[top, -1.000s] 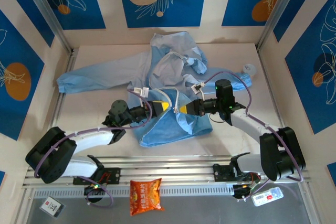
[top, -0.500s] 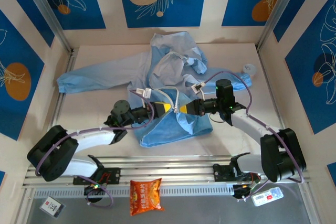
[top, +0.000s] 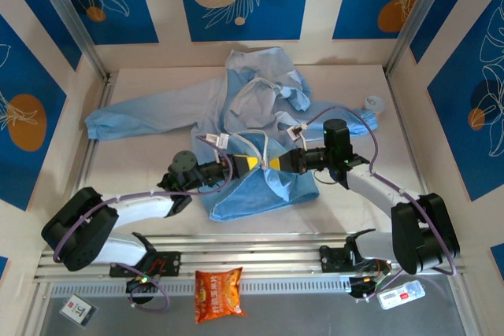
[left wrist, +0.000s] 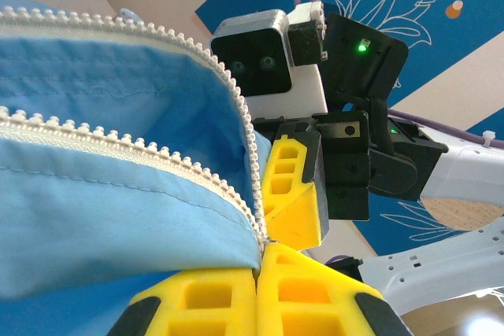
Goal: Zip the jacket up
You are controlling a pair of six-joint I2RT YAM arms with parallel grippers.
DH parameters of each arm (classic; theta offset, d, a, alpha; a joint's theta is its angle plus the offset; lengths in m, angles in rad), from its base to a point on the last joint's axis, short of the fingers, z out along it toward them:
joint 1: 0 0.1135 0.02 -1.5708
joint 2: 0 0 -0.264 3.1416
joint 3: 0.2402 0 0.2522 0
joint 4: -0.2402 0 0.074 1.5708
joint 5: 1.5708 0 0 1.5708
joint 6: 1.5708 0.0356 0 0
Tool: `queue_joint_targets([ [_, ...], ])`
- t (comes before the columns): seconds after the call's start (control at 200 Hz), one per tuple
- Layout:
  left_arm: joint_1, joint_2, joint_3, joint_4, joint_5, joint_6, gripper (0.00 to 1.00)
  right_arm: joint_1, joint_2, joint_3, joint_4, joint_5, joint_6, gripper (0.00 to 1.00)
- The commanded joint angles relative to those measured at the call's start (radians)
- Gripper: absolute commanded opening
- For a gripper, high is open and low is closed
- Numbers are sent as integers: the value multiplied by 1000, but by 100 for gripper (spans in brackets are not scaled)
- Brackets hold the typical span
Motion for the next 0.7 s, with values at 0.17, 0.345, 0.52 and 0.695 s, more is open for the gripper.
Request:
queue_joint_targets([
  [0.17, -45, -29, 33, -52, -16, 46, 0, 26, -21, 19, -69, 42, -46, 0],
  [0.345, -44, -74, 38, -141, -20, 83, 0, 31, -37, 20, -110, 97, -67, 0],
  [0.52, -63, -97, 50, -226, -30, 134, 0, 49, -62, 7, -96, 156, -45, 0],
  [0.695, -88, -99, 66, -293, -53, 179, 0, 52, -72, -8, -73, 184, -21, 0],
])
